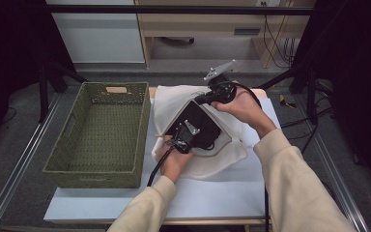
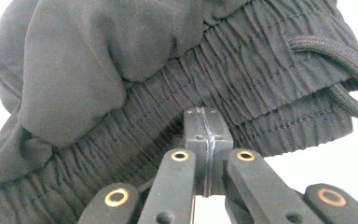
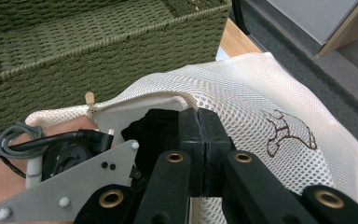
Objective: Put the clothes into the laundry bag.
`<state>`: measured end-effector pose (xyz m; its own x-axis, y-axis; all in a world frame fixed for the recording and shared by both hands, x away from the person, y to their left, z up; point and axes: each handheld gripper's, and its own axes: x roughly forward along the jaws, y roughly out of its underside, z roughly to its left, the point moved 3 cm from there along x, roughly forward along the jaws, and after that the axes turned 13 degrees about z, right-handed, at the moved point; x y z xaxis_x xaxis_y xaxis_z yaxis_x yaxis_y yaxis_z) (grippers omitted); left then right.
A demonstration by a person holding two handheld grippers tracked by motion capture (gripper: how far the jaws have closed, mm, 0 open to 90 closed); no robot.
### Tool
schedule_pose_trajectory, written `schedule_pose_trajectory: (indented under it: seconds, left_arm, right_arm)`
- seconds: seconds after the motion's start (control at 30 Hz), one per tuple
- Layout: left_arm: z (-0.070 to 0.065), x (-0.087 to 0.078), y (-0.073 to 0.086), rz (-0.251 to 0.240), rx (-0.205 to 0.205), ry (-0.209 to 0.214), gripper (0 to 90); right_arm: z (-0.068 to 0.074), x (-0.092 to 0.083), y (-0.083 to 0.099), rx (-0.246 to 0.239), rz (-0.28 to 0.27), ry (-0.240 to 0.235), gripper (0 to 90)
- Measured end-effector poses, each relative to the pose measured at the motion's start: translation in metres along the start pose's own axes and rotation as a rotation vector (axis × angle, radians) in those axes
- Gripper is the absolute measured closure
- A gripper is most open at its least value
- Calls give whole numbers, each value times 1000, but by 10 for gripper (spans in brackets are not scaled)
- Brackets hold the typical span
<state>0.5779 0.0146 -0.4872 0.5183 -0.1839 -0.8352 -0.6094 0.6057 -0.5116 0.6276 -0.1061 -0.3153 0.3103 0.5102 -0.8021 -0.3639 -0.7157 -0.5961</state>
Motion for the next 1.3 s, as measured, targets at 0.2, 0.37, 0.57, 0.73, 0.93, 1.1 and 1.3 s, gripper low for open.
schedule_pose_trajectory:
  seconds: [0.2,0.37,0.57,0.73,0.93,1.1,1.3]
  left_arm:
    - [0,1,-1,-2,-6,-1,900]
    - [0,1,-1,-1,-5,-3,900]
    - [-1,1,-1,-1,1,-11,900]
    - [-1,1,-1,0,2,-12,900]
    - [-2,2,-1,0,2,-16,900]
    - [-1,3,-2,-2,-1,-21,900]
    - [-1,6,-5,-9,9,-46,900]
  right_arm:
    - [1,-1,0,3,3,0,900]
    - [0,-1,1,1,0,-1,900]
    - [1,-2,1,-2,7,0,900]
    - [0,-3,1,5,1,5,900]
    - [1,-4,1,4,2,7,900]
    - [1,-5,1,7,3,7,900]
    - [2,-4,1,2,3,3,900]
